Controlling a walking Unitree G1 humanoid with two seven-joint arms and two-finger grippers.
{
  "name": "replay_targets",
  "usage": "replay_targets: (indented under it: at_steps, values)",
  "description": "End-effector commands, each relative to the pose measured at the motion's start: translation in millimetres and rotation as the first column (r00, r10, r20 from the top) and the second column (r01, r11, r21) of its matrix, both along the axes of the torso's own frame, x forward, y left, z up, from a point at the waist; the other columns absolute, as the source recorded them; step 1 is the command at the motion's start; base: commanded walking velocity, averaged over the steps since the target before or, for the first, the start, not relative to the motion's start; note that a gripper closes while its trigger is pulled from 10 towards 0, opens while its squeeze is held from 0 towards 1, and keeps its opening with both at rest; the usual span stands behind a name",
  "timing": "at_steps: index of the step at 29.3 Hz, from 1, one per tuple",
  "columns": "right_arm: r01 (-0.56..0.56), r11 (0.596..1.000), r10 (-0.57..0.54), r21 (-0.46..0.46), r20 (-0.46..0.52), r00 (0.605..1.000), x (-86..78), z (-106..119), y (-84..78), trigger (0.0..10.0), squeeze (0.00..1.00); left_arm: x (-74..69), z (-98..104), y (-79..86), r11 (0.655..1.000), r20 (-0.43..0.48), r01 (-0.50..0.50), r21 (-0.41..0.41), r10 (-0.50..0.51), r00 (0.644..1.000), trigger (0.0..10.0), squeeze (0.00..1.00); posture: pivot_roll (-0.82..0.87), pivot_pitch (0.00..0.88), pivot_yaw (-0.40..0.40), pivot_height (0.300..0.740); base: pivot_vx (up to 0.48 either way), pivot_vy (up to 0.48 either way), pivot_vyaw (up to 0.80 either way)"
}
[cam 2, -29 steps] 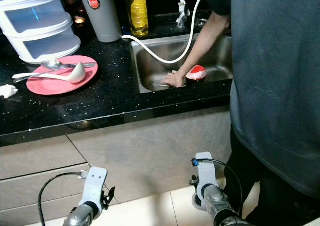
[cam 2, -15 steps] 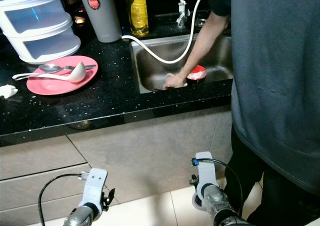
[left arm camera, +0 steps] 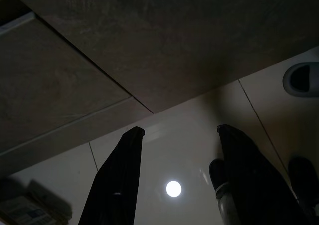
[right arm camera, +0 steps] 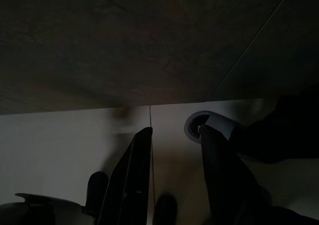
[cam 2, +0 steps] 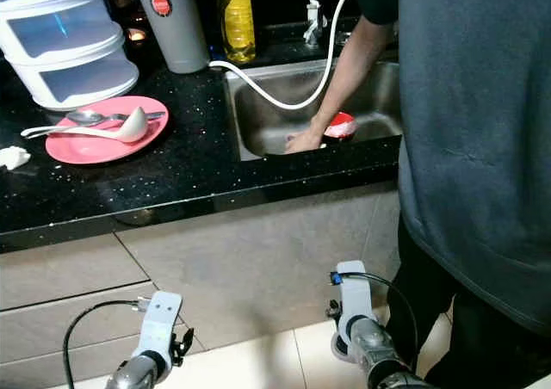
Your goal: Kitchen organization
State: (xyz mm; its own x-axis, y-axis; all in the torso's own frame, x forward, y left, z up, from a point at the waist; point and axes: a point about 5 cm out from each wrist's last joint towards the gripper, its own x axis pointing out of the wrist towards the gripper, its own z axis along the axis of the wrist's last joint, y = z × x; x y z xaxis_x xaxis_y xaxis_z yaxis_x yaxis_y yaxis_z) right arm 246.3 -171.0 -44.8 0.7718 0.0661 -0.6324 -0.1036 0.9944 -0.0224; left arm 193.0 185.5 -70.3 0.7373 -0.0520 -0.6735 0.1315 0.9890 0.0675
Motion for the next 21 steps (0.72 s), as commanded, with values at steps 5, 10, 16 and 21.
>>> replay_targets:
  at_steps: [5,10,16,21]
  values:
    - [0.003,1.000,-0.003,0.005,0.011,1.000,-1.0,0.0,-0.4,10.0,0.00,-4.3,-3.7,1.7,1.000,-0.031,-0.008,0.012,0.008,0.999,10.0,0.00,-0.02,0.000,0.065,0.740,0.000,0.000,0.00]
    - [0.003,1.000,-0.003,0.004,0.009,1.000,-1.6,-0.4,-0.8,10.0,0.00,-6.8,-6.3,-0.3,1.000,-0.056,-0.005,0.014,0.006,0.998,10.0,0.00,-0.02,0.000,0.067,0.740,0.000,0.000,0.00]
    - [0.006,1.000,-0.006,0.005,0.008,1.000,-1.7,-0.6,0.0,10.0,0.00,-12.1,-10.6,-2.7,1.000,-0.099,0.003,0.021,-0.001,0.995,10.0,0.00,-0.02,0.000,0.078,0.740,0.000,0.000,0.00]
    - [0.007,1.000,-0.007,0.008,0.008,1.000,-1.4,-0.6,1.8,10.0,0.00,-16.9,-13.5,-3.6,1.000,-0.123,0.001,0.023,0.002,0.992,10.0,0.00,-0.03,0.000,0.082,0.740,0.000,0.000,0.00]
